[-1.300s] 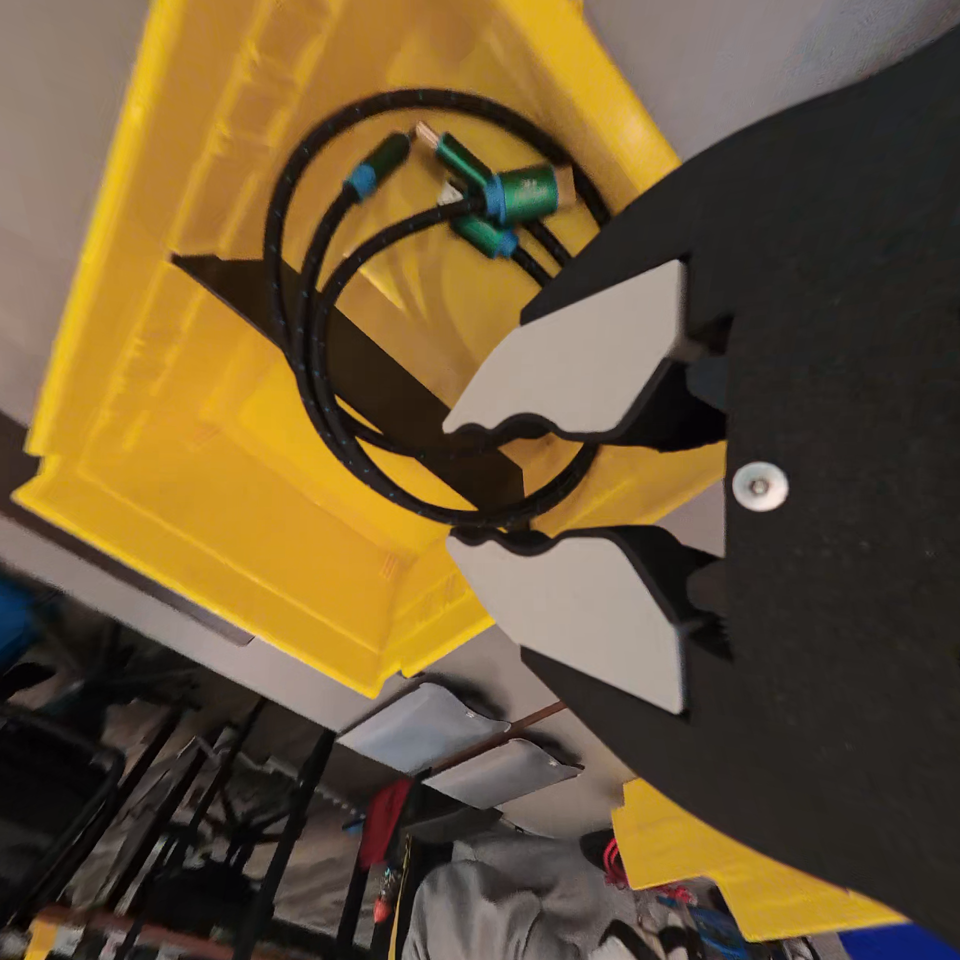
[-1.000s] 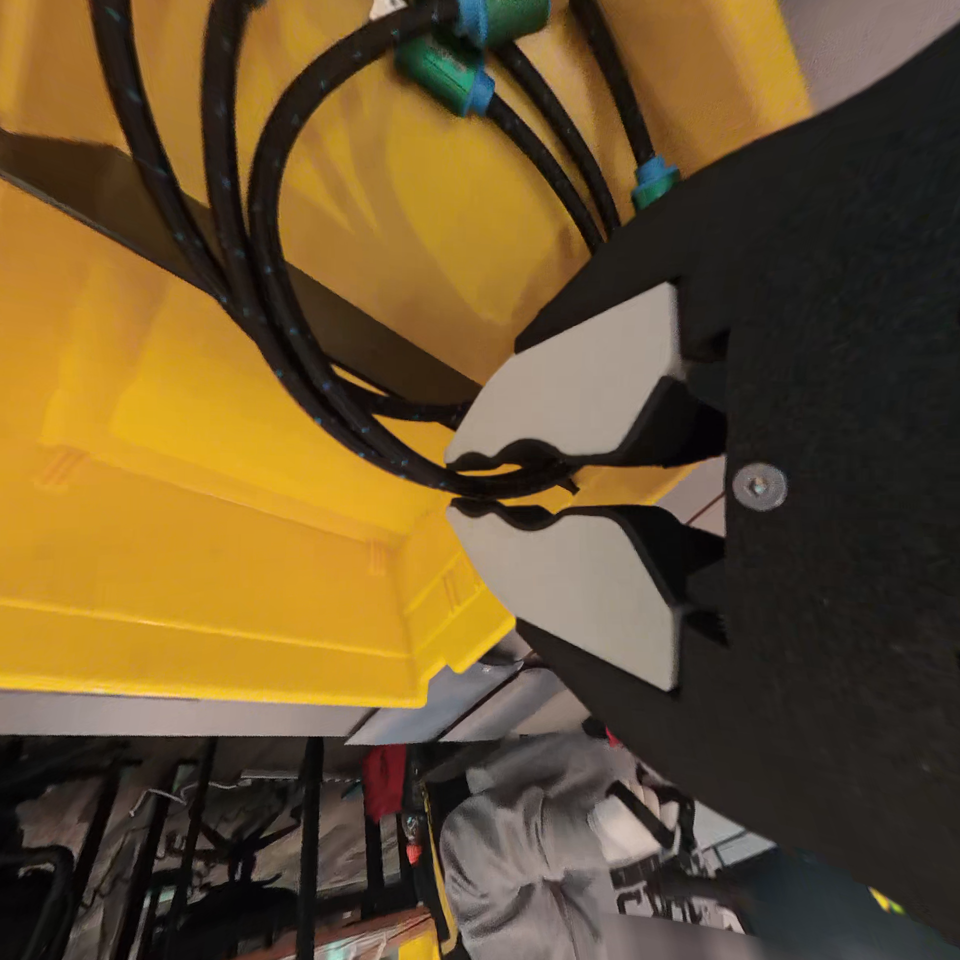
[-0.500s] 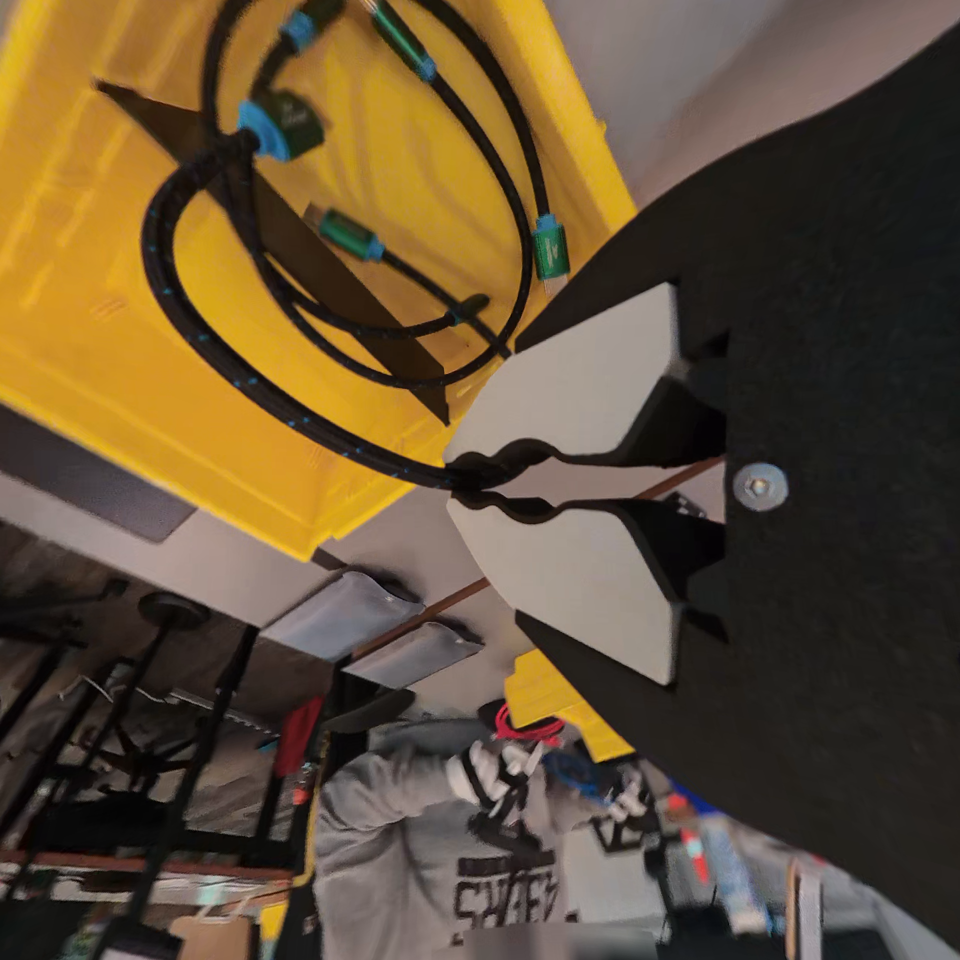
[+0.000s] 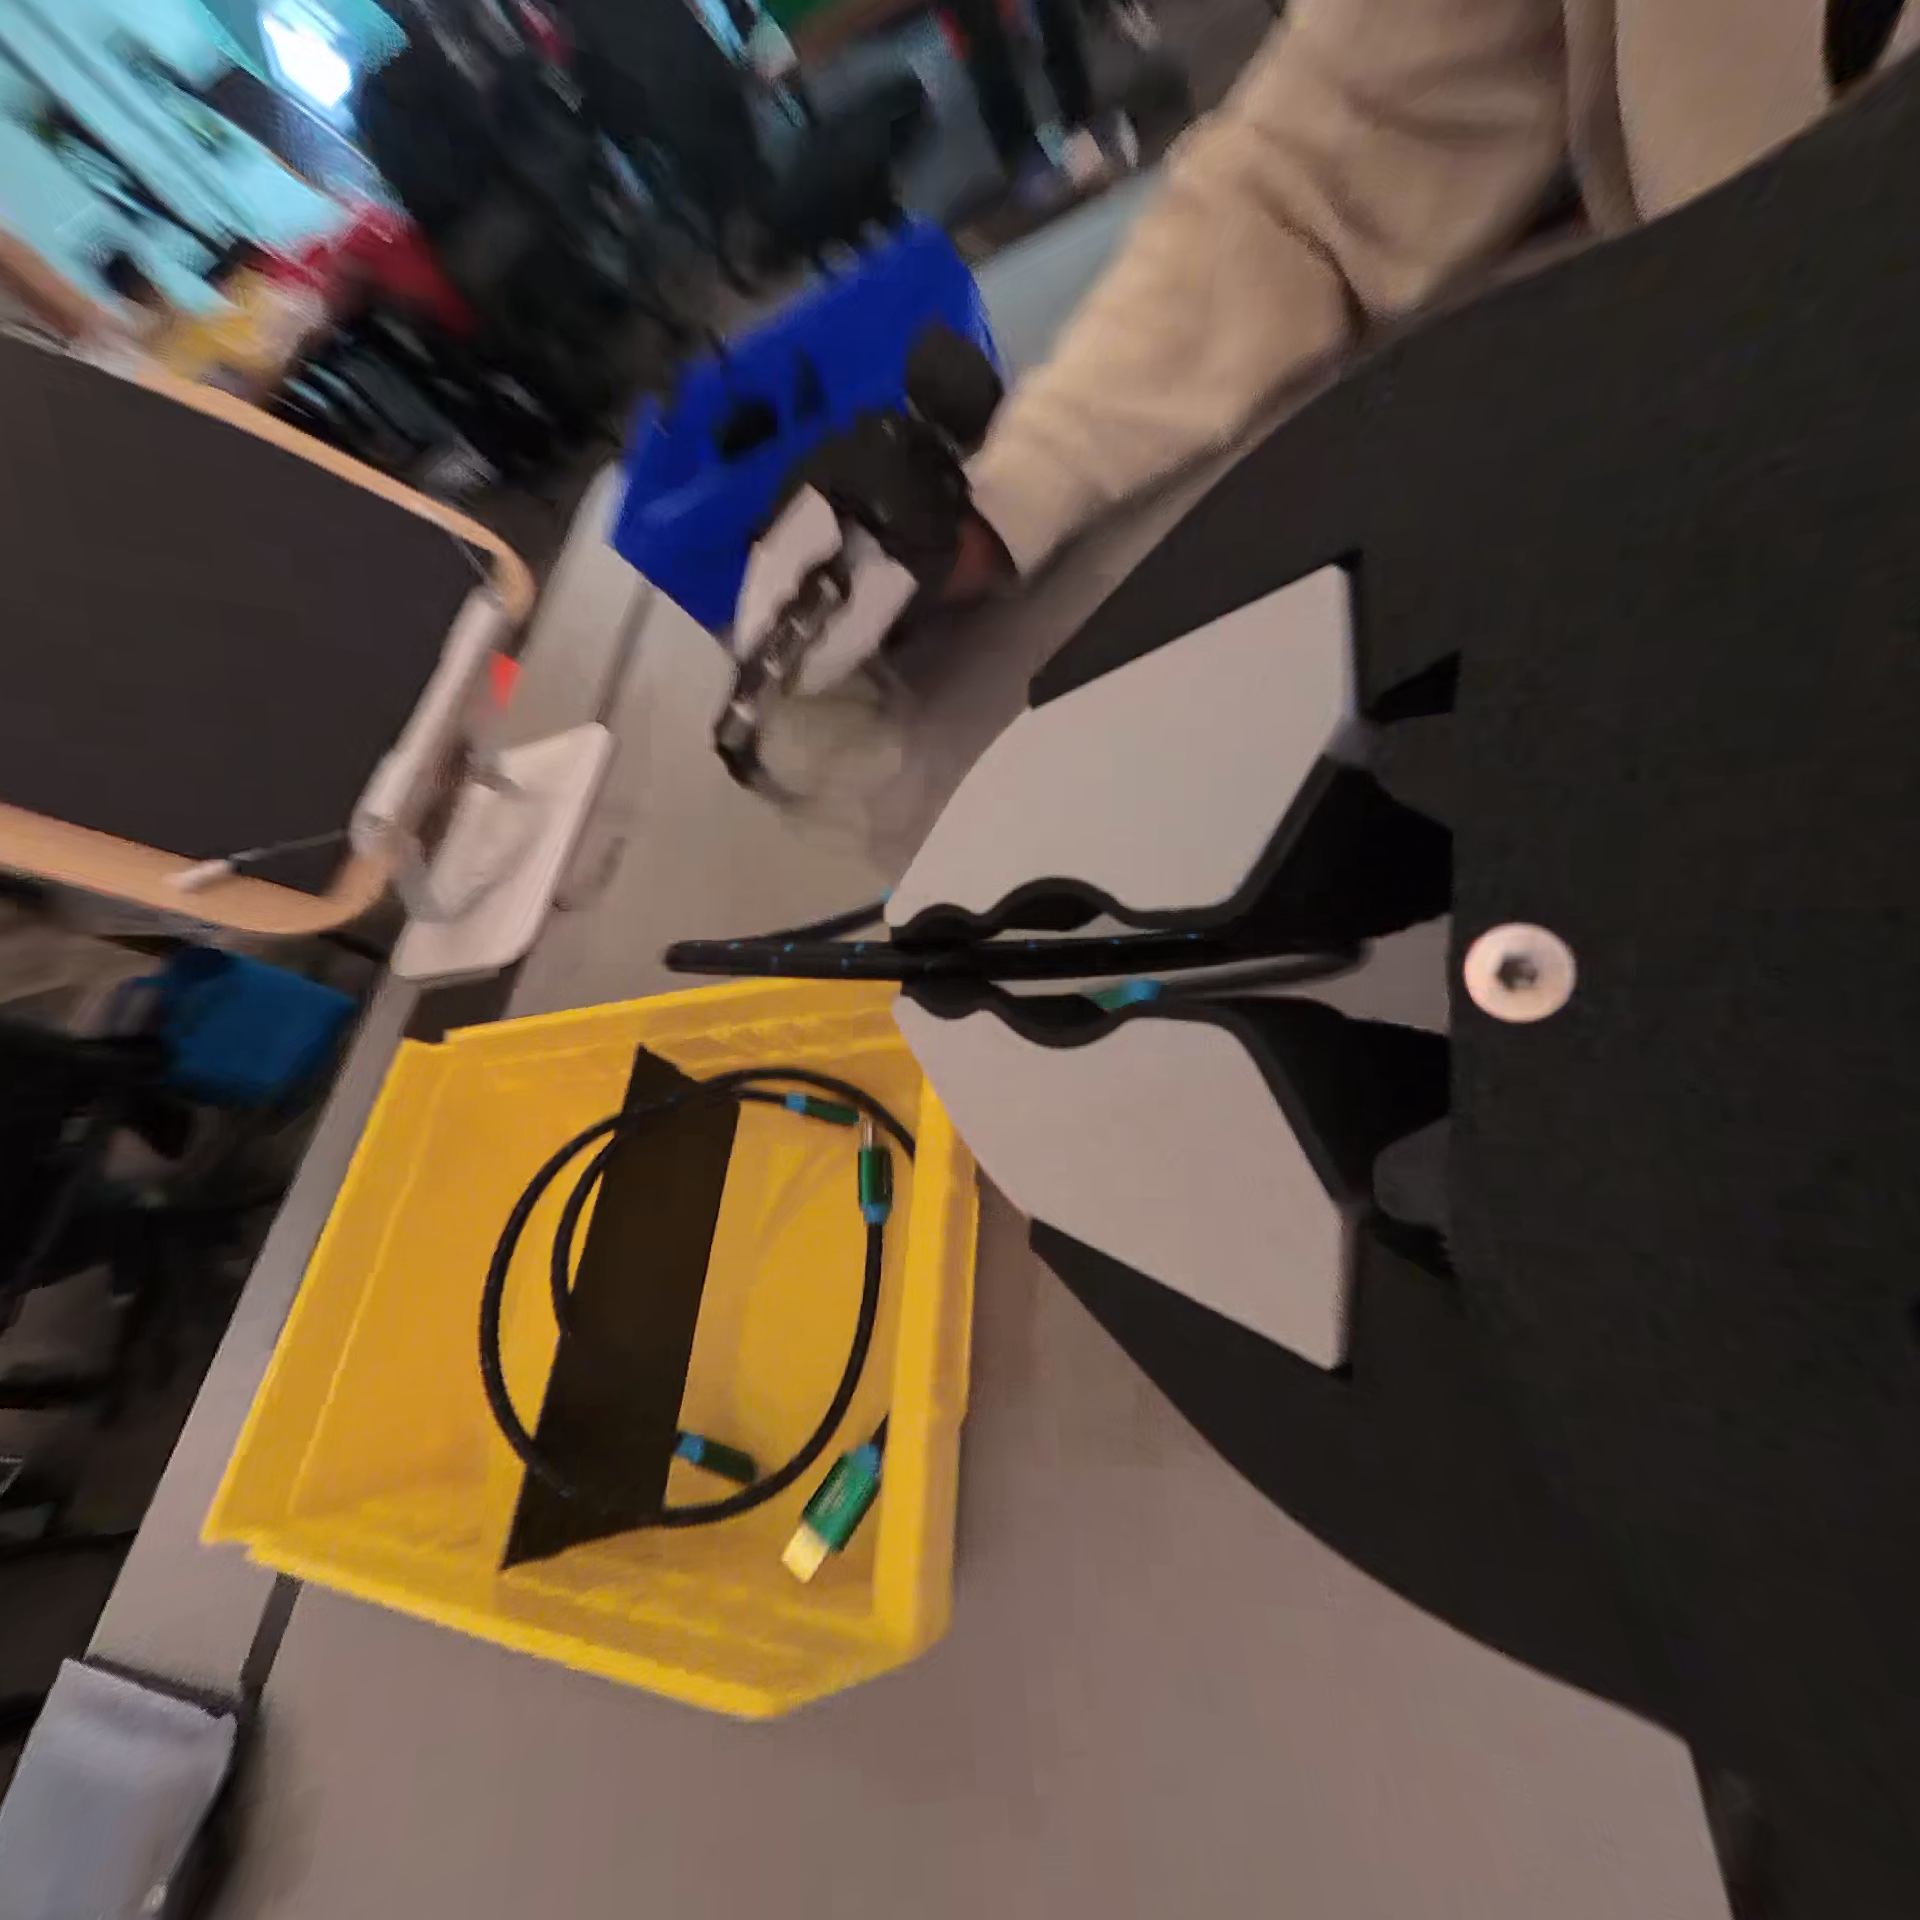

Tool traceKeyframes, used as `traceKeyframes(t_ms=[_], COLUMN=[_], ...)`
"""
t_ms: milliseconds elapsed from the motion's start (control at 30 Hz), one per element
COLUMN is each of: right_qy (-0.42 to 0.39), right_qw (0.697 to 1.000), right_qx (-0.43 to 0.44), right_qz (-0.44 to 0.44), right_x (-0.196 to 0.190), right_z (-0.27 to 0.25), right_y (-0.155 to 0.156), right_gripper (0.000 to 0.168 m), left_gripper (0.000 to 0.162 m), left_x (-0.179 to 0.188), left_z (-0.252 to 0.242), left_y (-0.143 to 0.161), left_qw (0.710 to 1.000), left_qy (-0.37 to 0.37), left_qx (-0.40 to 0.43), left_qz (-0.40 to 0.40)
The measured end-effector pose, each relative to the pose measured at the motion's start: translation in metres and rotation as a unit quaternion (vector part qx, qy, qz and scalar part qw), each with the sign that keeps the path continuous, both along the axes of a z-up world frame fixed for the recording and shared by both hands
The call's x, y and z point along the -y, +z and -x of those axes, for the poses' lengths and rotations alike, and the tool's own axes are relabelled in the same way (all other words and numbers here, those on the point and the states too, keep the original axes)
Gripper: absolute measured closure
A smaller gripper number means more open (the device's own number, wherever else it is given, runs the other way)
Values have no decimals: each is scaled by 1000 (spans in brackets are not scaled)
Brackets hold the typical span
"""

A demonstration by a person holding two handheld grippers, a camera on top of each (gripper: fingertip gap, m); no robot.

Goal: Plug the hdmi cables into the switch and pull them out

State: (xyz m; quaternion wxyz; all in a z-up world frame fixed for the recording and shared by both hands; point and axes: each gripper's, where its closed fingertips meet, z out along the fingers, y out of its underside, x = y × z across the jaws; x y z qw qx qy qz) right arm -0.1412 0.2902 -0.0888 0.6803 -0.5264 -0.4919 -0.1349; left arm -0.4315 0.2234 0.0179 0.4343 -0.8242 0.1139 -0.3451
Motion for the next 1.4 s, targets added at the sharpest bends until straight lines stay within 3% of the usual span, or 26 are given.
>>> traceKeyframes(t_ms=[100, 333, 533, 633, 733, 900, 1033, 1133, 1233, 1333, 1400], right_qy=[1, 3, 4, 4, 5, 6, 6, 6, 7, 7, 8], right_qw=[1000, 1000, 1000, 1000, 1000, 1000, 1000, 1000, 1000, 1000, 1000], right_qx=[1, 0, 10, 9, 8, 6, 5, 8, 11, 11, 10], right_qz=[-1, 3, 2, 4, 5, 7, 8, 8, 9, 9, 10], right_x=[1, 0, -1, -1, -2, -2, -3, -3, -3, -3, -3], right_z=[0, 1, 3, 3, 3, 3, 3, 3, 4, 4, 4], right_y=[0, -1, -3, -4, -4, -3, -4, -5, -5, -6, -6], right_gripper=[147, 147, 147, 147, 147, 146, 147, 147, 146, 147, 147], left_gripper=[156, 156, 156, 156, 156, 151, 132, 122, 108, 88, 94], left_x=[16, 41, 60, 73, 91, 119, 132, 128, 124, 126, 122], left_z=[6, 0, -26, -54, -92, -123, -127, -130, -151, -178, -190], left_y=[-25, -110, -135, -133, -137, -158, -156, -132, -105, -88, -76], left_qw=[997, 989, 984, 981, 985, 997, 983, 954, 947, 940, 920], left_qy=[38, 83, 112, 108, 58, -33, -111, -152, -211, -308, -361], left_qx=[52, 46, 80, 124, 126, -25, -134, -180, -113, 26, 105], left_qz=[31, 110, 113, 98, 105, 62, -59, -184, -215, -144, -113])
